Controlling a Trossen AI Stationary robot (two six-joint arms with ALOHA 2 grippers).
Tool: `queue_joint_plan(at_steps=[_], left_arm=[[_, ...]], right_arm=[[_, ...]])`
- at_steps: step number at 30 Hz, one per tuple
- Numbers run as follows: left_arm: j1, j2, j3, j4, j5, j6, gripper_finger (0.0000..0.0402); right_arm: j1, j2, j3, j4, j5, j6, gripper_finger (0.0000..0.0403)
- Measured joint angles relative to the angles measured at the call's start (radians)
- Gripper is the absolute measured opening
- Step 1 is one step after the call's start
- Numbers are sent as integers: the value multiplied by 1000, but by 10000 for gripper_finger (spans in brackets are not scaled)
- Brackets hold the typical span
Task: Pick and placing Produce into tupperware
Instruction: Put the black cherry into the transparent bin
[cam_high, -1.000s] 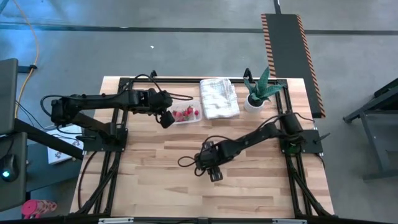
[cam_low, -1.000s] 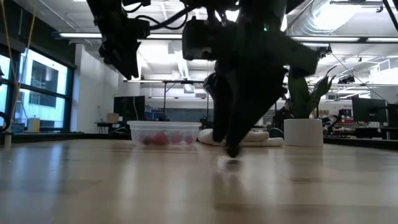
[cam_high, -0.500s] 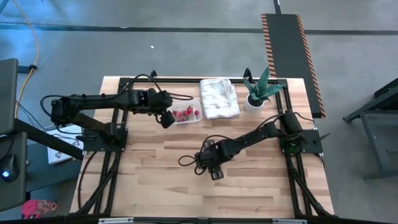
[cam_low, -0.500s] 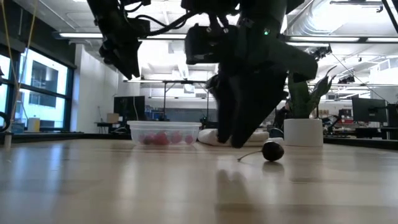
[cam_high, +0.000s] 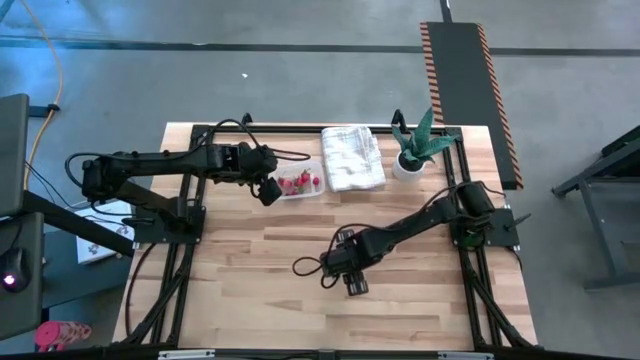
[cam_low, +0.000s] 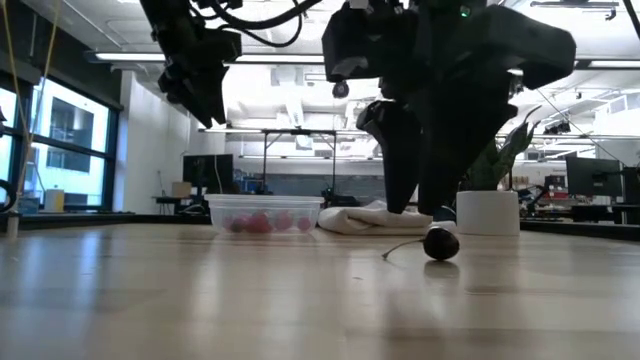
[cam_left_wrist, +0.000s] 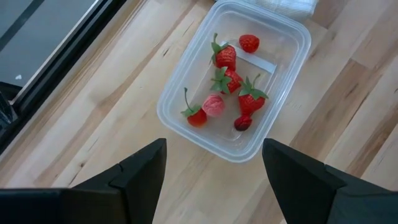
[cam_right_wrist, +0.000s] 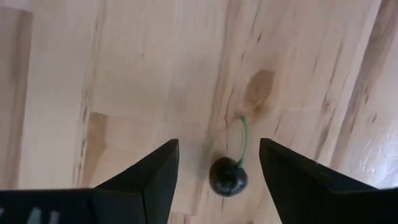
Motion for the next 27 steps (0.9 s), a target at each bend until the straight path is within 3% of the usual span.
queue_joint_plan(at_steps=[21, 24, 27], left_arm=[[0, 0, 0, -1, 0, -3, 255], [0, 0, 0, -1, 0, -4, 255], [0, 0, 0, -1, 0, -4, 255]], right_arm=[[-17, -7, -169, 173, -23, 113, 132], [-18, -6, -163, 175, -18, 140, 101], [-30, 0, -142, 165, -14, 171, 38]])
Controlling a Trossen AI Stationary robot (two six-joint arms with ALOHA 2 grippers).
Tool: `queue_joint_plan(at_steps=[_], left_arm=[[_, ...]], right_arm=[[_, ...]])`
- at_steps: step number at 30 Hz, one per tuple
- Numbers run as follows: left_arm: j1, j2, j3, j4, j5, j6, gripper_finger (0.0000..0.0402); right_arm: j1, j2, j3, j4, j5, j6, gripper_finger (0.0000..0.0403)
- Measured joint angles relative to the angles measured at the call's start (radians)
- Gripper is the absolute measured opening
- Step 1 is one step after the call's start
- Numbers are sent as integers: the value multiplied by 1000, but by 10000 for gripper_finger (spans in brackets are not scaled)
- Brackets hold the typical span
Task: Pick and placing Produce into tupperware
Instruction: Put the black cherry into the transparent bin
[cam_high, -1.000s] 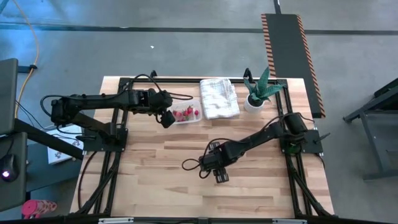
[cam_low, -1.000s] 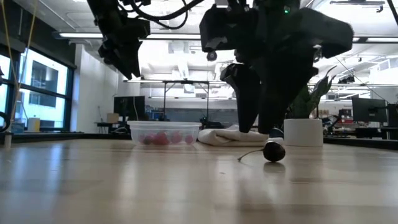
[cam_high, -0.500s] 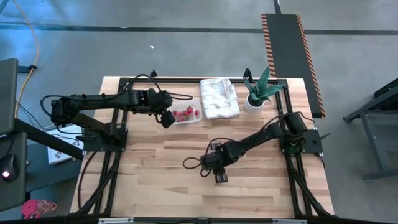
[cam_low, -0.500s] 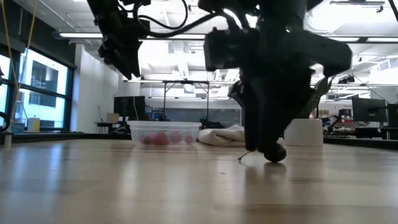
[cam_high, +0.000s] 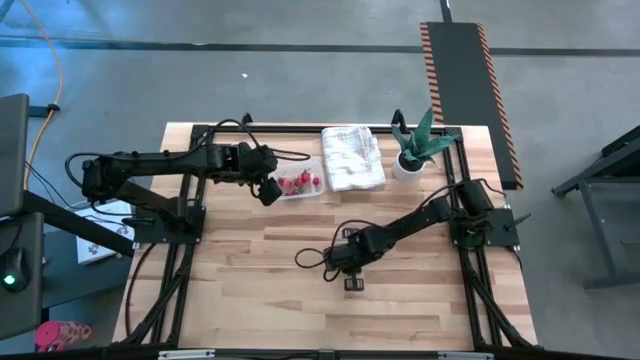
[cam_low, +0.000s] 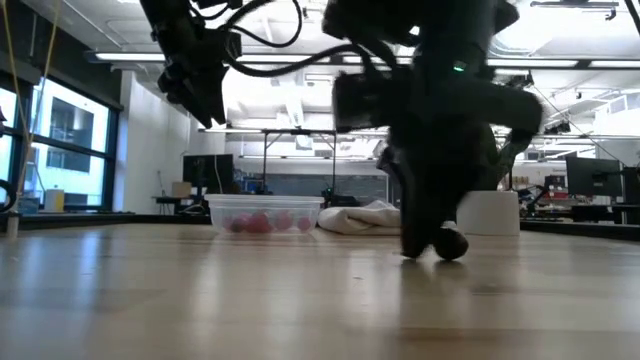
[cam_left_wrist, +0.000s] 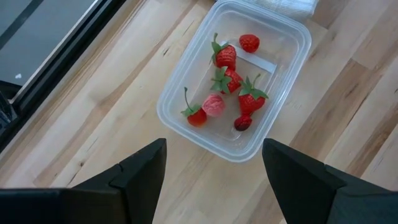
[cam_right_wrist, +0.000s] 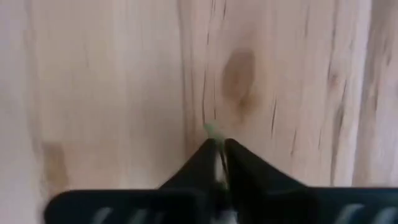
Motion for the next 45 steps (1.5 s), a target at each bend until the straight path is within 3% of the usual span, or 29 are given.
queue_joint_plan(at_steps=[2, 6, 10, 16, 20, 26, 36, 45], left_arm=[[0, 0, 0, 0, 0, -3, 255], [0, -18, 0, -10, -1, -17, 255], [0, -85, 0, -36, -30, -38, 255], [0, -250, 0, -112, -63, -110, 255], [0, -357, 0, -120, -63, -130, 255], [0, -446, 0, -130, -80, -130, 255], [0, -439, 0, -144, -116, -131, 255], [0, -433, 0, -144, -117, -137, 255]], right_arm=[[-15, 2, 28, -6, -2, 16, 10], [-60, 1, 109, -79, 67, 48, 4], [-120, -9, 214, -122, 192, -32, 1], [-253, -11, 360, -104, 245, -240, 0], [-359, -11, 417, -33, 228, -346, 0], [-486, -2, 424, 108, 67, -367, 0], [-496, 97, 383, 140, 30, -431, 0], [-524, 98, 383, 141, -2, -400, 7]])
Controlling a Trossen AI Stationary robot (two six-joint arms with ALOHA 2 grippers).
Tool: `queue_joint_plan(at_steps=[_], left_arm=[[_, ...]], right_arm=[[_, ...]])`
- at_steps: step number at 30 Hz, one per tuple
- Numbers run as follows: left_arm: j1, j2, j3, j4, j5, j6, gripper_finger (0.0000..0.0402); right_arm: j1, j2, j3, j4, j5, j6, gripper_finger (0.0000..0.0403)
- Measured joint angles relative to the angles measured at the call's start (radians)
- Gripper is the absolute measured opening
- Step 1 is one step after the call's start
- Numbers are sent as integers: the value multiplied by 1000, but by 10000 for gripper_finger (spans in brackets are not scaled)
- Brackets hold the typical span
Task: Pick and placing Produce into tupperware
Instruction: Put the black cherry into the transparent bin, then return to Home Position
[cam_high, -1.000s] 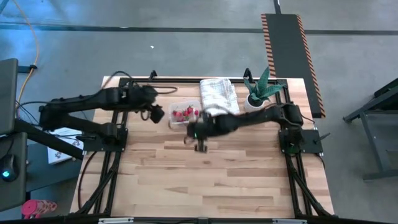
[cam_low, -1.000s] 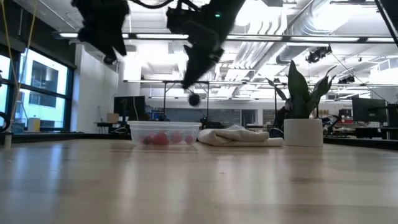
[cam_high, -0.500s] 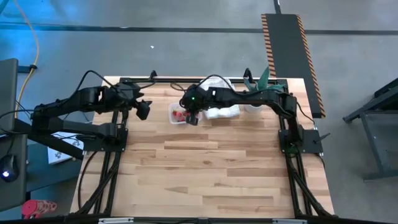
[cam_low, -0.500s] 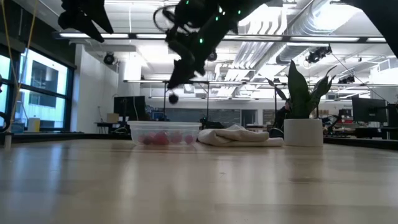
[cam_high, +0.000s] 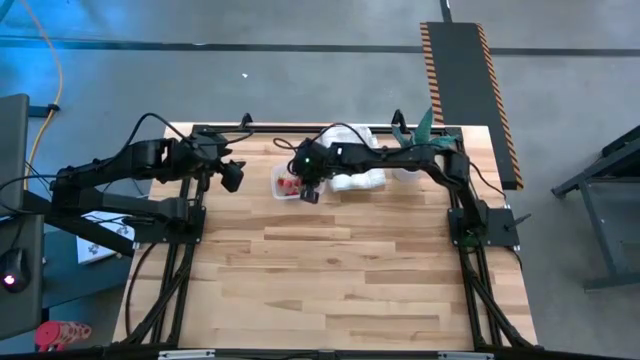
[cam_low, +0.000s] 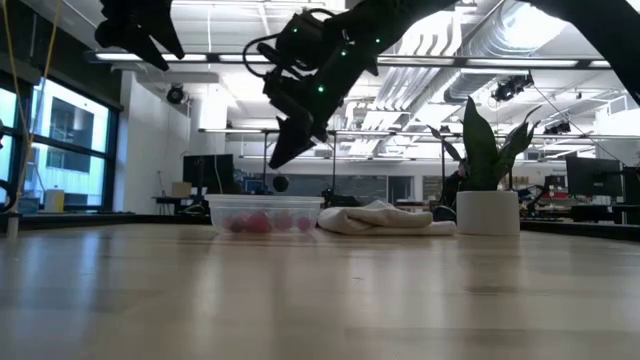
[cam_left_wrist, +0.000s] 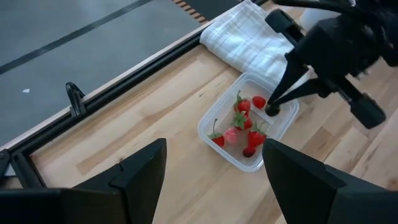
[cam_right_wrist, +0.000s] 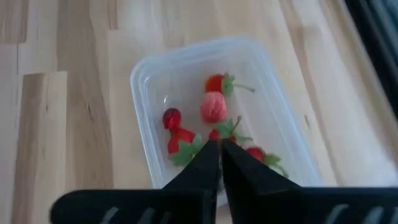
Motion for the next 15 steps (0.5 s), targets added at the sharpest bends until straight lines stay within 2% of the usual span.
queue_joint_plan(at_steps=[3, 10, 15], left_arm=[[0, 0, 0, 0, 0, -1, 255], [0, 0, 0, 0, 0, 0, 255], [0, -9, -31, 40, -7, 37, 255]], right_arm=[[-12, 0, 0, -21, -26, 26, 34], [-12, -4, 0, -23, -14, 43, 118], [-4, -71, 0, -12, -60, 88, 138]])
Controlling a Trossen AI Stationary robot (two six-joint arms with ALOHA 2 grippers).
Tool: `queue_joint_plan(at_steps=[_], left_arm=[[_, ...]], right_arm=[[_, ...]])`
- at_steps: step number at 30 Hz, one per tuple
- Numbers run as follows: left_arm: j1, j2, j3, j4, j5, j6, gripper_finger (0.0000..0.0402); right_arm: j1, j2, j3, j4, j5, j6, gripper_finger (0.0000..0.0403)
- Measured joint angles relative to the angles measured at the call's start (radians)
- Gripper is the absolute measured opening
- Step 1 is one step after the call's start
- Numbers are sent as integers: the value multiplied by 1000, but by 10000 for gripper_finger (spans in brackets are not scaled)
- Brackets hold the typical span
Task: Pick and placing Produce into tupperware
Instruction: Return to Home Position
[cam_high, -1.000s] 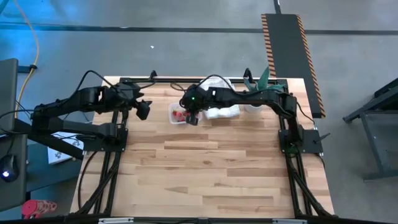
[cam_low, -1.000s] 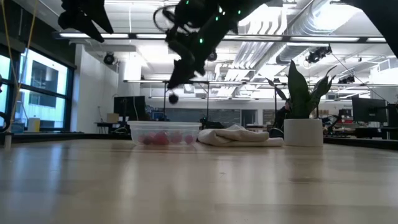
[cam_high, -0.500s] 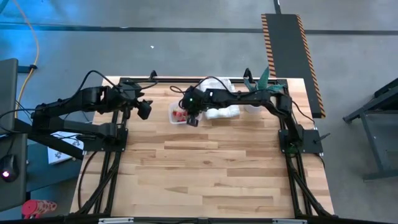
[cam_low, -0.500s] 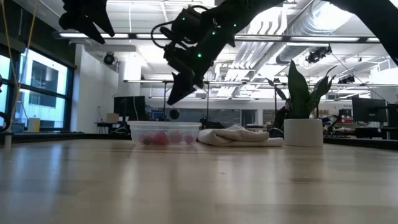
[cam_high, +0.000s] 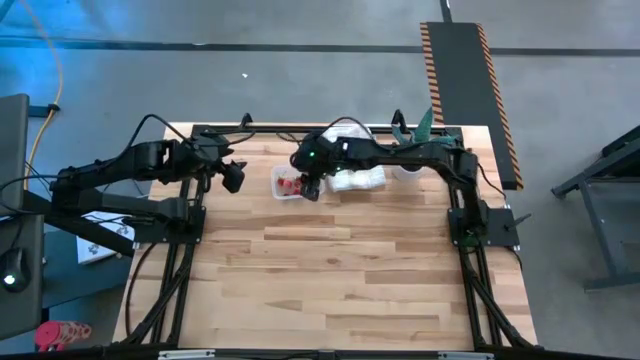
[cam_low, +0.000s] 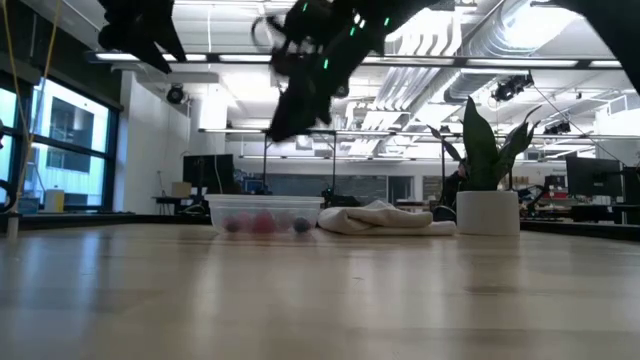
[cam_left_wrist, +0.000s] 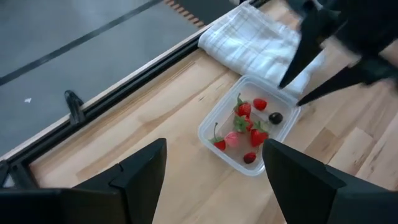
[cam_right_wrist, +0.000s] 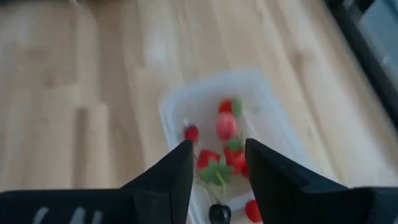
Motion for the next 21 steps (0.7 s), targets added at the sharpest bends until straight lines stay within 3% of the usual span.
queue_joint_plan(at_steps=[3, 8, 14, 21], left_arm=[[0, -41, -86, 124, 6, 33, 253], [0, -158, -318, 399, 104, 59, 240], [0, -308, -571, 637, 225, 38, 214], [0, -480, -776, 838, 347, 14, 156]], right_arm=[[7, -85, 0, 6, -3, -11, 129], [-2, -279, 0, -28, -42, -41, 96], [-7, -523, 0, -187, -59, -61, 12], [28, -751, 0, -324, 37, -27, 2]])
